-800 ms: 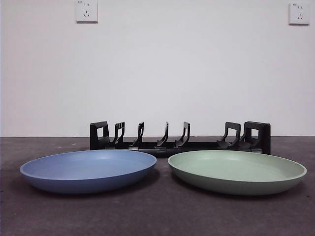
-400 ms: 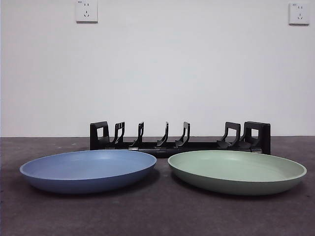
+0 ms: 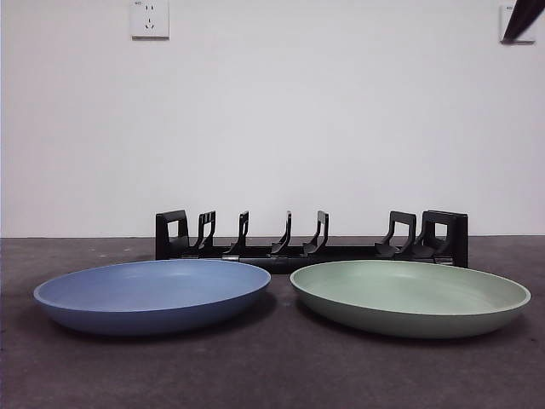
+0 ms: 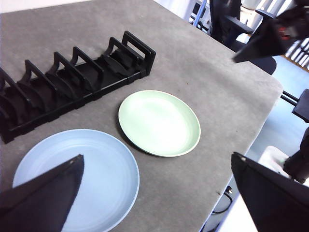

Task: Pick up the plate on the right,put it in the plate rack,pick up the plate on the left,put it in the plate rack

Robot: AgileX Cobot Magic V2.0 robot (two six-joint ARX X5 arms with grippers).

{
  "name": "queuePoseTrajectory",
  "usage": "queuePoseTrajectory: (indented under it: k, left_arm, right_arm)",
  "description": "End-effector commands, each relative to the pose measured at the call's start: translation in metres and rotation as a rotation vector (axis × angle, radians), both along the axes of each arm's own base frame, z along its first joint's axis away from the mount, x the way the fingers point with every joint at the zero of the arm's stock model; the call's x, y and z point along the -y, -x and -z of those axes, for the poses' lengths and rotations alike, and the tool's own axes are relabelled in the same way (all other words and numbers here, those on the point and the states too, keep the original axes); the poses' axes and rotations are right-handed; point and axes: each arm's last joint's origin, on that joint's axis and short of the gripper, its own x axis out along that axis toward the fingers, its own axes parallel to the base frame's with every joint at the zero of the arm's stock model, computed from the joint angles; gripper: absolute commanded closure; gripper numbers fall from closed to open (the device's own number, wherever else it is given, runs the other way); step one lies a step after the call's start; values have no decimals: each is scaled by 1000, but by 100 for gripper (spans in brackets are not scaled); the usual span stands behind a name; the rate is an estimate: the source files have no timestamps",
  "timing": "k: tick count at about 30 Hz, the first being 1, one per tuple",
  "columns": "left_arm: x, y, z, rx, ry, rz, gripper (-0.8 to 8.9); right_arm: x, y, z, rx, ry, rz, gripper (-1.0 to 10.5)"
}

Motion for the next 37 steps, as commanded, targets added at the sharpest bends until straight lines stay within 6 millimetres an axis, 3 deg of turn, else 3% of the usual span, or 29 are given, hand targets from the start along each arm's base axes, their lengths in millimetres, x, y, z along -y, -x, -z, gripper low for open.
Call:
queuePoseTrajectory:
  k: [1, 6, 16, 19, 25, 29, 34, 37]
  left_arm:
    - [2, -1, 0, 9, -6, 23, 153]
    - [4, -4, 1, -4, -8, 37, 154]
    - [5, -5, 2, -7, -9, 39, 154]
    - [5, -5, 2, -10, -9, 39, 154]
    - [5, -6, 2, -14, -10, 39, 154]
    - [5, -7, 3, -19, -11, 39, 154]
    - [6, -10, 4, -28, -13, 39, 154]
    - [6, -11, 5, -34, -14, 39, 154]
  right_arm:
    - [-4, -25, 20, -86, -7, -7, 352]
    - [-18, -64, 61, -208, 55, -33, 353]
    - [-26, -94, 109, -318, 123, -36, 380]
    - [-27, -100, 120, -342, 124, -38, 484]
    - [-29, -106, 133, -364, 127, -43, 490]
    - [-31, -108, 138, -374, 128, -51, 580]
    - [-35, -110, 146, -393, 133, -63, 589]
    - [-36, -110, 148, -394, 133, -64, 704]
